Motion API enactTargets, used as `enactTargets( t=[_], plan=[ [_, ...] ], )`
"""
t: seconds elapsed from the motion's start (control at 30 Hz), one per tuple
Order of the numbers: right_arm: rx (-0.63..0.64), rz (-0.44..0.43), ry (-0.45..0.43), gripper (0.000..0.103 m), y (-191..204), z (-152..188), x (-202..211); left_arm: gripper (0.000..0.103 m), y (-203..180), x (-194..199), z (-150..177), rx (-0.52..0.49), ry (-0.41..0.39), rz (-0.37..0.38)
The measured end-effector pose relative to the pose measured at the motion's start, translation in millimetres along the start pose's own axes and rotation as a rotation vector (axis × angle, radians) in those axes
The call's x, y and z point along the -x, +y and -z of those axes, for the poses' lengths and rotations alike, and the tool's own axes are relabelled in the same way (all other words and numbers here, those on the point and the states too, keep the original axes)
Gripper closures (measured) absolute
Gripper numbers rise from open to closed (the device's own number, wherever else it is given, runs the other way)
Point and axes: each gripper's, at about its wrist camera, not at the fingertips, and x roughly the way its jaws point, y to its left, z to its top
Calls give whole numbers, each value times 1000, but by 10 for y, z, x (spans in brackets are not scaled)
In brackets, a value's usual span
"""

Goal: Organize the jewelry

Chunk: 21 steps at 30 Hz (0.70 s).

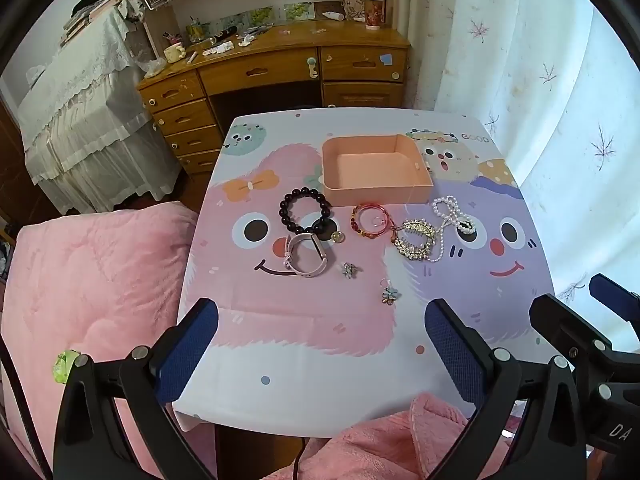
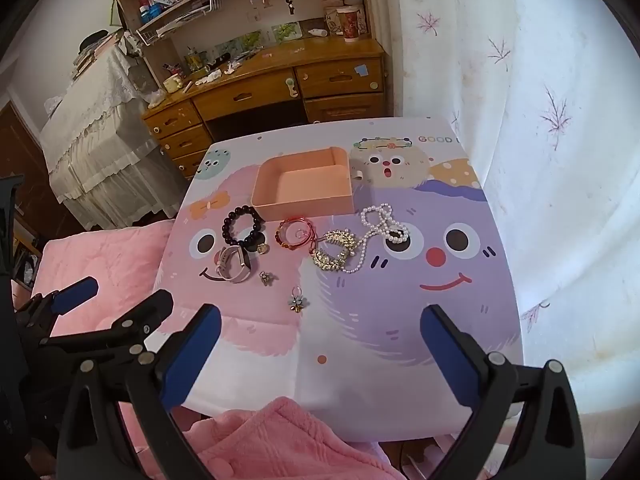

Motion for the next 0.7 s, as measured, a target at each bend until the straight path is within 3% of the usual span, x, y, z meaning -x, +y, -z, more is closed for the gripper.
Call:
enactTargets(
  t=[0.7],
  plan=[
    [-7, 7, -9, 3, -40, -90, 3, 1, -39, 9, -110, -5, -19, -5]
  ],
)
